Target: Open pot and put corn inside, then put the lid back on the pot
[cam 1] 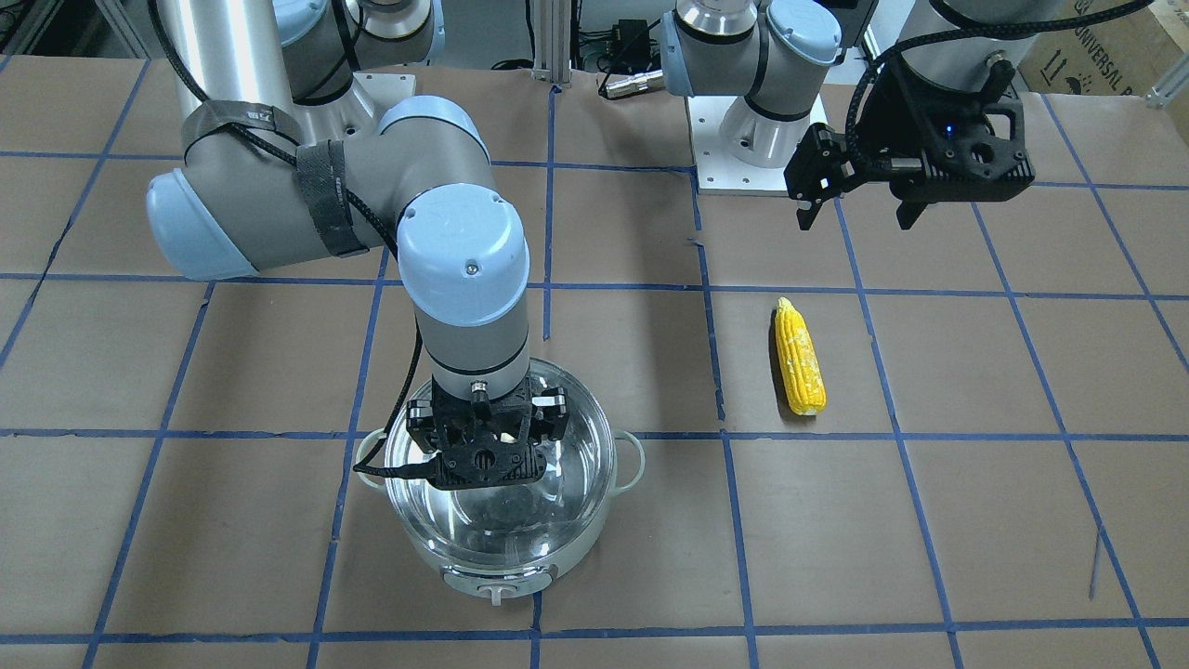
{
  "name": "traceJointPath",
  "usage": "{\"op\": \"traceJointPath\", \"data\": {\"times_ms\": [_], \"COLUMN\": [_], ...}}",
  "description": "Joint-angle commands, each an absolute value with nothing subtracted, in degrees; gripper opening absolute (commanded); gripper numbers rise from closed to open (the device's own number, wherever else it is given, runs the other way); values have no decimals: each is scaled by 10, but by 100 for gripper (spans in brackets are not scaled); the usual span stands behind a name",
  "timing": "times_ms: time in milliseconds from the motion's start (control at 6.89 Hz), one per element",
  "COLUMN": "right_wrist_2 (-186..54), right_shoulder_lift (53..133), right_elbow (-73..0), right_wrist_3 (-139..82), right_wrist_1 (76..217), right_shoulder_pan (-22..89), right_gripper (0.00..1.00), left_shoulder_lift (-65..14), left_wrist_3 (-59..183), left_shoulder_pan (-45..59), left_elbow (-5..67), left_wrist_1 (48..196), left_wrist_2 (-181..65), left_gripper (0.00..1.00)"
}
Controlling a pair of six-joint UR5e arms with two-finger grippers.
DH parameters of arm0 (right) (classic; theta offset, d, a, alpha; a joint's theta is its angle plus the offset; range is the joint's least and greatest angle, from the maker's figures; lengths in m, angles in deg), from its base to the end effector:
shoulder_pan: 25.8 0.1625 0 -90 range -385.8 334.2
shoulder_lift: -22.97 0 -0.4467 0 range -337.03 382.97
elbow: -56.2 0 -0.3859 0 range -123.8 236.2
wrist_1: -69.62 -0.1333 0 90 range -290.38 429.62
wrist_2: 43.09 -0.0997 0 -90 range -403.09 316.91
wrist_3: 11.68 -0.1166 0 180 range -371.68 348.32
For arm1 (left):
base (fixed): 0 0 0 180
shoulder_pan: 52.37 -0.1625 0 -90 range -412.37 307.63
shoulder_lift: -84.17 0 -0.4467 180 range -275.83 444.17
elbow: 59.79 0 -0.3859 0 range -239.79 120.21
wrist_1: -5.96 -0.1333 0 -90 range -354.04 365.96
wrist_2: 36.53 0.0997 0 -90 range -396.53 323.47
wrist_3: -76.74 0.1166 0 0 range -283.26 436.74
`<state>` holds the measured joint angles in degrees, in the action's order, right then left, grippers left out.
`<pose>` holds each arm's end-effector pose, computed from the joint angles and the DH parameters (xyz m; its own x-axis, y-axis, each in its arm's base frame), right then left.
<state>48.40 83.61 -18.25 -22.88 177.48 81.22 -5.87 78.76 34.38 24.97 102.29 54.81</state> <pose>0.3299 -0.6326 0.3505 -0.9949 -0.1000 0.0117 -0.1006 0.9921 -0.0743 -0.1030 -0.4886 0.5257 -0.9995 -0.0210 -0.0227 -0.0215 0.9996 0.0205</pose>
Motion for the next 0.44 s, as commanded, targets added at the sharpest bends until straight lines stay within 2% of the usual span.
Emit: {"op": "traceJointPath", "data": {"times_ms": [0,290], "right_wrist_2": [482,482], "right_shoulder_lift": [838,837], "right_elbow": [-183,-180], "right_wrist_3": [-228,-228], "right_wrist_1": [1768,1766], "right_shoulder_pan": [812,811], "right_gripper": [38,7], "left_shoulder_lift": [-58,-58], "left_wrist_3": [788,788], "left_shoulder_pan": [344,344], "left_elbow": [250,250], "left_wrist_1": [1023,1023], "left_wrist_2": [548,548], "left_gripper": [100,100]}}
